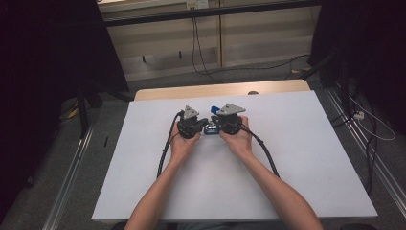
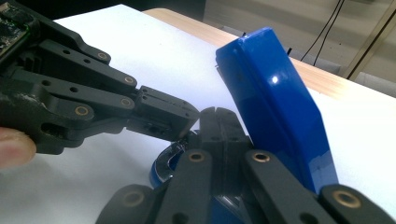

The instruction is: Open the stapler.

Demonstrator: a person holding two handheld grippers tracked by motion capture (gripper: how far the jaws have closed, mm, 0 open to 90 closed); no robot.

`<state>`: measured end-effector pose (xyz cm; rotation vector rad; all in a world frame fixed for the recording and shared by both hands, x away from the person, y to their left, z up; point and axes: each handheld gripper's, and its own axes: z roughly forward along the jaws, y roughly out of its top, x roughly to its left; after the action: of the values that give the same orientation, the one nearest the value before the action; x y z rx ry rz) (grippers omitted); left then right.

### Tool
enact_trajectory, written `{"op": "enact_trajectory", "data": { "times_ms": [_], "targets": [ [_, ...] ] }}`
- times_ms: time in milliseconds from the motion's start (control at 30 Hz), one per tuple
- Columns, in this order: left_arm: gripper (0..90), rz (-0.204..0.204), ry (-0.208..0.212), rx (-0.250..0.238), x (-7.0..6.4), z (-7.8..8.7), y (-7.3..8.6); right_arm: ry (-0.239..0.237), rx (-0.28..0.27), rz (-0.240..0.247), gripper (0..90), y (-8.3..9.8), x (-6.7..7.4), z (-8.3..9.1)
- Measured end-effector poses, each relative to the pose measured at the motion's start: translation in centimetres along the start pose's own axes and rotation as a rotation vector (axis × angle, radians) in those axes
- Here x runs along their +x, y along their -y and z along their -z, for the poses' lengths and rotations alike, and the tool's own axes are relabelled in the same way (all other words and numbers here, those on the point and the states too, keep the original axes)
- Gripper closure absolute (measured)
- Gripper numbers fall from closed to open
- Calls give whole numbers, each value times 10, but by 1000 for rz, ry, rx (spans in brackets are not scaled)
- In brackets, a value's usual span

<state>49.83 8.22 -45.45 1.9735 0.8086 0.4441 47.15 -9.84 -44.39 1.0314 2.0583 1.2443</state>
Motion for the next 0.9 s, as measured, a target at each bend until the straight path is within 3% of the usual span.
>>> {"op": "enact_trajectory", "data": {
  "times_ms": [233, 567, 900],
  "targets": [
    [900, -11, -2, 0, -1, 0, 0, 3, -9, -18, 900, 0, -1, 1],
    [900, 14, -3, -6, 0, -1, 0, 14, -1, -18, 900, -2, -1, 1],
    [900, -8, -2, -1, -1, 0, 0, 23, -3, -23, 900, -3, -1, 3]
  ]
}}
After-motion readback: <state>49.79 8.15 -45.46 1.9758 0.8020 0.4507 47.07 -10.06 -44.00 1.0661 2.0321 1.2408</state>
